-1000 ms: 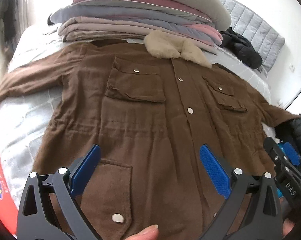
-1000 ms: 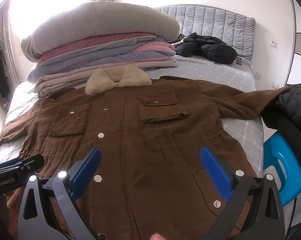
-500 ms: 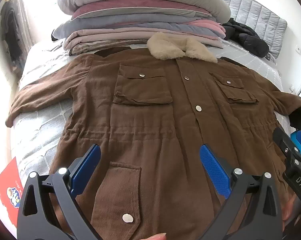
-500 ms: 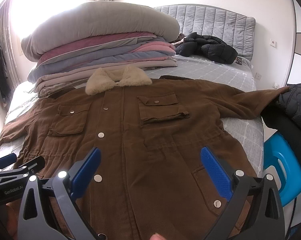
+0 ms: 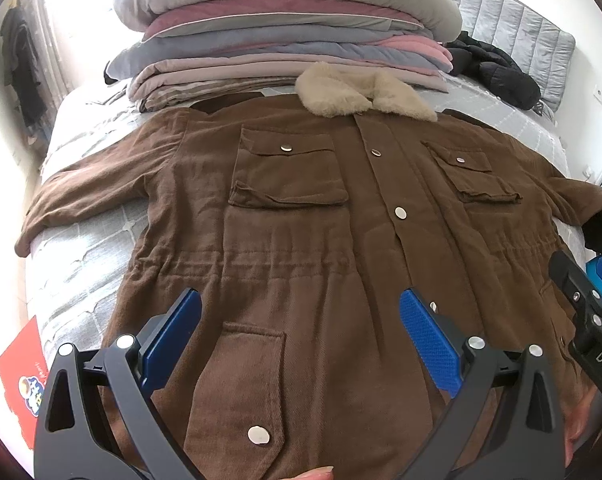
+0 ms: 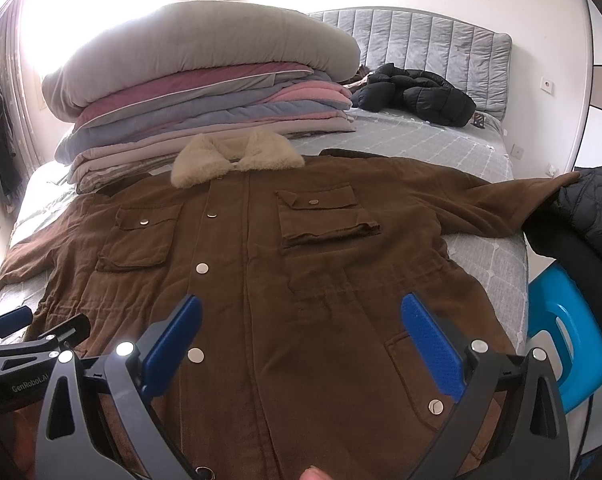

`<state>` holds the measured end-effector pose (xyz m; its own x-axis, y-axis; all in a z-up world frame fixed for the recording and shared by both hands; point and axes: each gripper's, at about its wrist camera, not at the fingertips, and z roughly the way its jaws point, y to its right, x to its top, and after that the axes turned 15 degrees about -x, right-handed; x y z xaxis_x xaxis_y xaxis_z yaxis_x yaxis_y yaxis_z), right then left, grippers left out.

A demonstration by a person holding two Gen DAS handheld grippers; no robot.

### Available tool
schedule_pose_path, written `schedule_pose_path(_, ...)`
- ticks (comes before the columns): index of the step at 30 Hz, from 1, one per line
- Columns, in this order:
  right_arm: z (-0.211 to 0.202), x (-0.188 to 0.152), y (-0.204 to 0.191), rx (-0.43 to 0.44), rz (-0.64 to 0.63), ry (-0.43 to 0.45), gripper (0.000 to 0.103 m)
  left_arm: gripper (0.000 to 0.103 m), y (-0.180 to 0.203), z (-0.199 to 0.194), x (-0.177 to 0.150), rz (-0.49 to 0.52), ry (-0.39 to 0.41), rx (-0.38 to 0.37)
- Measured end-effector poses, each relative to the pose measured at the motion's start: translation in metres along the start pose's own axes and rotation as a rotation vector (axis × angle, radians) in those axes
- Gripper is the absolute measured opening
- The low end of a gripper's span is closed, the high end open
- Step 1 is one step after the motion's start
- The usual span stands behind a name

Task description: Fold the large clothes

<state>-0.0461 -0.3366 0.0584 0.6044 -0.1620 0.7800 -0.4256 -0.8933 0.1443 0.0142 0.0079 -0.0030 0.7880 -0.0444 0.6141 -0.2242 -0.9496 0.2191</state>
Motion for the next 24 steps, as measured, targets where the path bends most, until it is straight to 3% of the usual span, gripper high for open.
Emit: schedule_pose_path(24,0.0013,-0.0013,-0.0003,0.0,0.004,-0.001,0.096,0.096,0.0018,0.0005,-0.0025,0.011,-0.005,0.008)
